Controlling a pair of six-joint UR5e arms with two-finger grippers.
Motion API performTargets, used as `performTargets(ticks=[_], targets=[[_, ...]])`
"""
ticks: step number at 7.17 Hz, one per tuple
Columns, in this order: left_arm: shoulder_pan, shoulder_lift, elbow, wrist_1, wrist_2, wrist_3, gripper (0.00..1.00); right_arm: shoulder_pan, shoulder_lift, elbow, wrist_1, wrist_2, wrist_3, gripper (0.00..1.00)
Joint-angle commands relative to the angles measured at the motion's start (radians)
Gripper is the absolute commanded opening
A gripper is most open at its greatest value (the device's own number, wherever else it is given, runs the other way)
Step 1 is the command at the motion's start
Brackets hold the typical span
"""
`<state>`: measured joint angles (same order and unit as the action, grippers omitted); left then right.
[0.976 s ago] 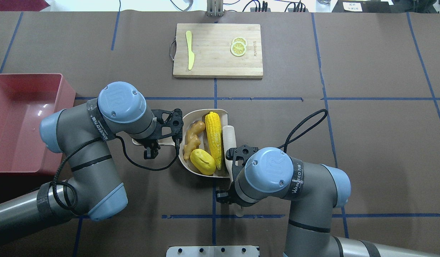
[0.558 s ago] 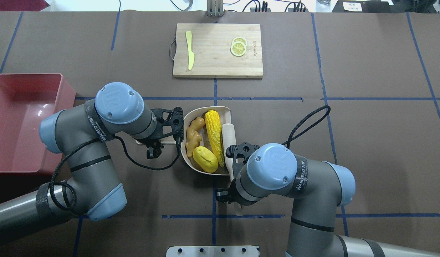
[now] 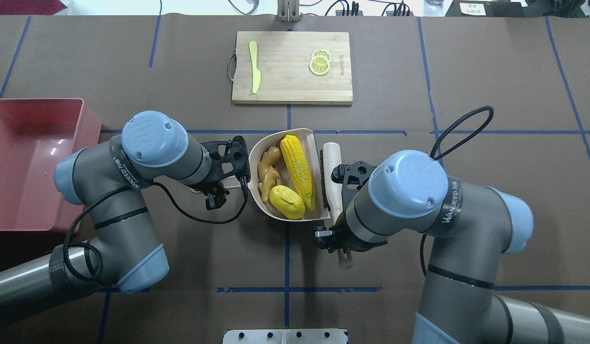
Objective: Sweep and dump trash into bin
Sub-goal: 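Carry the dustpan over the pink bin with the left gripper while the right withdraws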
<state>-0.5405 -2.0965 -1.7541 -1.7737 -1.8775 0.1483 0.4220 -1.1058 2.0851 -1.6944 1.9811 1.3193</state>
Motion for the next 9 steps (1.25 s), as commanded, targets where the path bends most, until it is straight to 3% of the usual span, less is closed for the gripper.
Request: performTargets(ticks=[1,3,5,8,9], targets=[[-0.027,0.003,-0.016,-0.036,-0.005,-0.042,0.19,0.105,-0.082,0.146,-0.109,0.008,-0.002,0.0],[-0.138,0.021,-0.03,-0.03,-0.142,-0.041,0.19,0.204,-0.182,0.184,-0.11,0.01,-0.04,0.0],[-0.249,0.12,-0.14,-0.027,-0.189,-0.038,0.2,0.234,-0.259,0.179,-0.103,0.007,-0.168,0.0],[-0.454,0.274,-0.221,-0.029,-0.32,-0.003,0.25,0.241,-0.272,0.17,-0.102,-0.001,-0.21,0.0],[-0.548,0.35,-0.232,-0.027,-0.407,0.075,0.25,0.242,-0.272,0.167,-0.102,-0.002,-0.212,0.0]])
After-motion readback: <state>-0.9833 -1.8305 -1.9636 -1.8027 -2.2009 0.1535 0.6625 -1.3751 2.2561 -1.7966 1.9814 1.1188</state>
